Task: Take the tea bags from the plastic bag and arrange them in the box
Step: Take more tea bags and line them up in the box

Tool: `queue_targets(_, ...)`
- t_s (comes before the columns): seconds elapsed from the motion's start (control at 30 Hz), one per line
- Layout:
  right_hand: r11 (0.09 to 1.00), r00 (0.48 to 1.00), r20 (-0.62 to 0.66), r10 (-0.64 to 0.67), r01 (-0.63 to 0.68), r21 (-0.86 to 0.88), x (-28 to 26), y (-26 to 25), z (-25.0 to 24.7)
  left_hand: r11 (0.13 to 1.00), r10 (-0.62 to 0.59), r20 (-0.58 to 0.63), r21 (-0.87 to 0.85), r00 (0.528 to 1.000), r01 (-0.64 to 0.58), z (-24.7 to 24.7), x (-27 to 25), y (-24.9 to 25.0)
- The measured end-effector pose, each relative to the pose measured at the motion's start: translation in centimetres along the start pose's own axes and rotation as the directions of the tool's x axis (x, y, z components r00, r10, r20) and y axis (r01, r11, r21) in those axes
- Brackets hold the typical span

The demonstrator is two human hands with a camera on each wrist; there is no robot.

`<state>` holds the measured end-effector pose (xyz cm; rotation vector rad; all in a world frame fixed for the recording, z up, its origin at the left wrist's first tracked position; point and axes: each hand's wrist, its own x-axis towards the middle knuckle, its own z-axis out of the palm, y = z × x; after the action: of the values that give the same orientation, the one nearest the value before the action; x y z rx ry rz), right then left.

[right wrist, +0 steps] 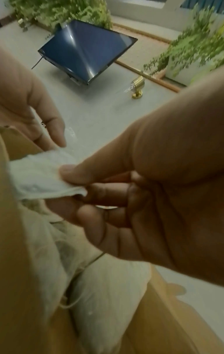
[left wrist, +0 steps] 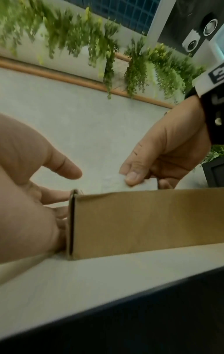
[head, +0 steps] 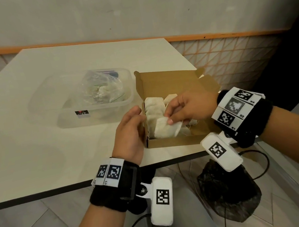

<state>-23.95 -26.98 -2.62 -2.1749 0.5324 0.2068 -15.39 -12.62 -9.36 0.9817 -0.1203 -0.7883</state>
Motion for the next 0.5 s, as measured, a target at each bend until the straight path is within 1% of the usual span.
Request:
queue_targets(0.07,0.999,0.997,0.072,0.033,-0.030,-0.034,0.3,0.1,0.5,0.998,-0.033,-0.010,-0.047,0.999,0.032,-0.2,0.3,-0.3)
queue_targets(0.13,0.999,0.997,0.063,0.035,-0.032,-0.041,0.9,0.1,0.9,0.995,-0.040,-0.013,-0.089,0.999,0.039,-0.3,0.5,-0.4)
queue_targets(0.23,0.999,0.999,-0.003,0.040,-0.040,-0.021,2.0,0.0,1.5,0.997,-0.019,-0.014,-0.075,1.000,0.018,-0.3,0.5,-0.6)
queue_targets(0.33,0.997,0.998,-0.043,0.035,-0.038,-0.062,2.3,-0.2,2.0,0.999,0.002,0.002,-0.045,1.000,-0.002,-0.4,0.6,-1.0)
queue_targets(0.37,0.996,0.998,-0.064,0.024,-0.030,-0.090,2.2,-0.3,1.8,0.999,0.004,-0.002,-0.038,1.000,-0.004,-0.5,0.6,-1.1)
queue_targets(0.47,0.971,0.977,-0.204,-0.060,0.009,-0.240,0.9,-0.5,0.6,0.999,0.007,-0.010,-0.052,1.000,-0.007,-0.6,0.9,-1.3)
queue_targets(0.5,0.956,0.973,-0.214,-0.081,0.015,-0.294,0.4,-0.5,0.3,0.998,0.007,-0.008,-0.060,1.000,-0.007,-0.6,0.9,-1.3)
